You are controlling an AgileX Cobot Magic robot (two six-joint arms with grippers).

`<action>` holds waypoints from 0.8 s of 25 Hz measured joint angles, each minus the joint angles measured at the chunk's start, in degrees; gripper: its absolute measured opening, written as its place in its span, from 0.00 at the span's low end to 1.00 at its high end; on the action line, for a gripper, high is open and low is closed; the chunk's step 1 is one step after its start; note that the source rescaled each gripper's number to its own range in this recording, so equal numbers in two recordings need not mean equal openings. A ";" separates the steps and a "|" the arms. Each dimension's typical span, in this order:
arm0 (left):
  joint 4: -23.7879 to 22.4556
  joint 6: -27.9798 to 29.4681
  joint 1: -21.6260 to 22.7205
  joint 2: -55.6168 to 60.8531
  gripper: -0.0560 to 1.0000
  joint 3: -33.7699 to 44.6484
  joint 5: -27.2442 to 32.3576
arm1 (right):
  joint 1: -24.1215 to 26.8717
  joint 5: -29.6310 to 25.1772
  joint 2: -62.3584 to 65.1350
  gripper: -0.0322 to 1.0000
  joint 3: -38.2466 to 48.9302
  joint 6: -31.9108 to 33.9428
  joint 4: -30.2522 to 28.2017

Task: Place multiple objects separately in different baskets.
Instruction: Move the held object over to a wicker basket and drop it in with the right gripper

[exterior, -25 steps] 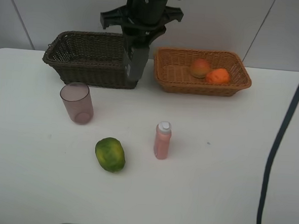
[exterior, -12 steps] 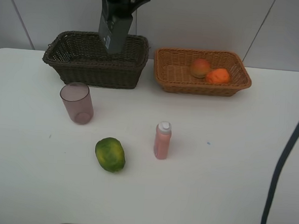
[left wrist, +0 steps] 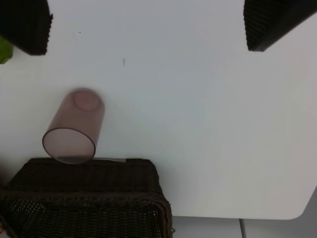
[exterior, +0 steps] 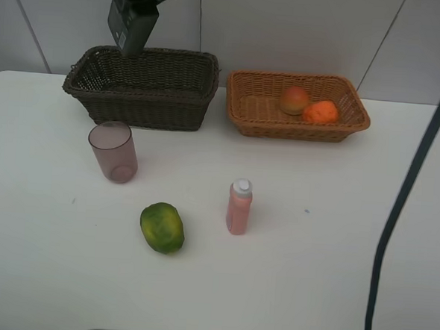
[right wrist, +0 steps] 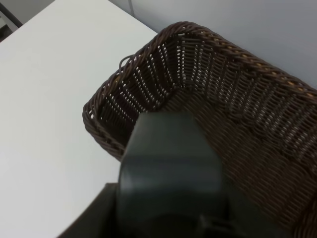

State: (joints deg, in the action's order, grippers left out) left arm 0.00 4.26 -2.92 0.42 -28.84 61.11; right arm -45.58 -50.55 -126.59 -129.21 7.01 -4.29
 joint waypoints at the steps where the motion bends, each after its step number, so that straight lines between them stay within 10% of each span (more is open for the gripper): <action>1: 0.00 0.00 0.00 0.00 1.00 0.00 0.00 | -0.04 0.87 -0.58 0.14 0.00 0.00 0.00; 20: 0.00 0.00 0.00 0.00 1.00 0.00 0.00 | 6.82 14.74 -12.16 0.14 0.11 -0.36 -3.74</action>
State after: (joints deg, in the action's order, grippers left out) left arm 0.00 4.26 -2.92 0.42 -28.84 61.11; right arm -38.76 -35.81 -138.75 -129.10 6.65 -8.02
